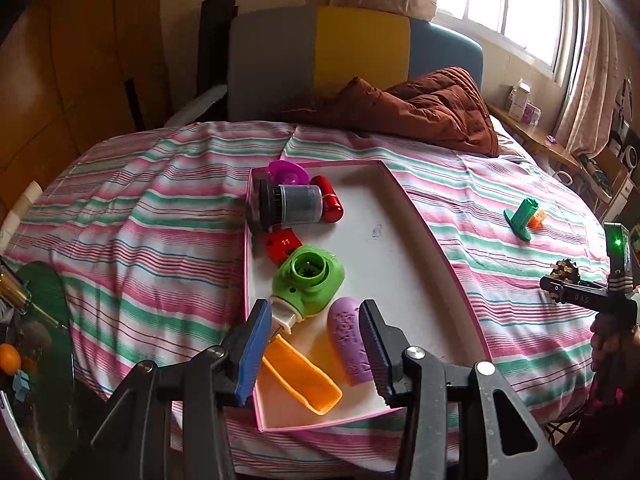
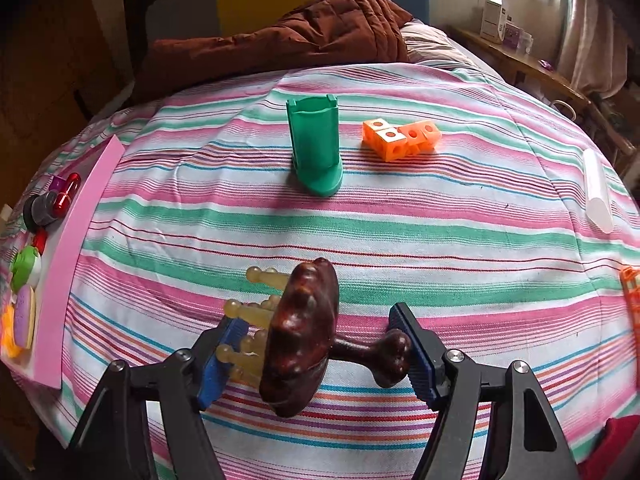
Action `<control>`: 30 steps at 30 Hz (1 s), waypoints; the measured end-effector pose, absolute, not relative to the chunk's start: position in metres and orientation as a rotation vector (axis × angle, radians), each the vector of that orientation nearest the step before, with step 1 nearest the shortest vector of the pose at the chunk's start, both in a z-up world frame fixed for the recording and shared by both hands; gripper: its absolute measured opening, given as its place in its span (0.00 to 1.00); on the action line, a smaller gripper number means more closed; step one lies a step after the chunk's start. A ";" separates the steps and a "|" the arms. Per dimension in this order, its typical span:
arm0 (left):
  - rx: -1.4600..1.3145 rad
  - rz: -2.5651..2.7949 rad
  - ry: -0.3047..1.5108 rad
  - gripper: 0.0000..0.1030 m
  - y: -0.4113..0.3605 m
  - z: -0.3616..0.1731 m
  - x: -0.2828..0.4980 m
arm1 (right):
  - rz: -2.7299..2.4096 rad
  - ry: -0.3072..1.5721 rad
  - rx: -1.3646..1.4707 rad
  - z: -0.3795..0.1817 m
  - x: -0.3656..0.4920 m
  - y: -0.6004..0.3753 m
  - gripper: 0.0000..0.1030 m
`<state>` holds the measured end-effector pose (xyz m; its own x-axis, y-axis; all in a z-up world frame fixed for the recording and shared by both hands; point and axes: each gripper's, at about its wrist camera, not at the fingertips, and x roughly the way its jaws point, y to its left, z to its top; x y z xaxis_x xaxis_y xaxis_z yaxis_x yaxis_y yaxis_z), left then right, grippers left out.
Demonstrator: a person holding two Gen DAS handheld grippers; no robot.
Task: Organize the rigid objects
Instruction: 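Carry the brown hair claw into the tray and open the right gripper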
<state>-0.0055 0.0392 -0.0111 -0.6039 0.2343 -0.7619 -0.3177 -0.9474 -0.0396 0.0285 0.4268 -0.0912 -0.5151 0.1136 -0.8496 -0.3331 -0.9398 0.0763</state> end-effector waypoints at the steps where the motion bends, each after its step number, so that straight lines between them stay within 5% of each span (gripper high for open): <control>1: -1.198 2.561 0.141 0.44 0.038 -0.012 -0.005 | 2.504 0.343 -1.379 -0.091 0.029 0.427 0.71; 30: -1.230 2.596 0.056 0.44 0.006 -0.015 -0.001 | 2.658 0.336 -1.365 -0.064 0.005 0.344 0.71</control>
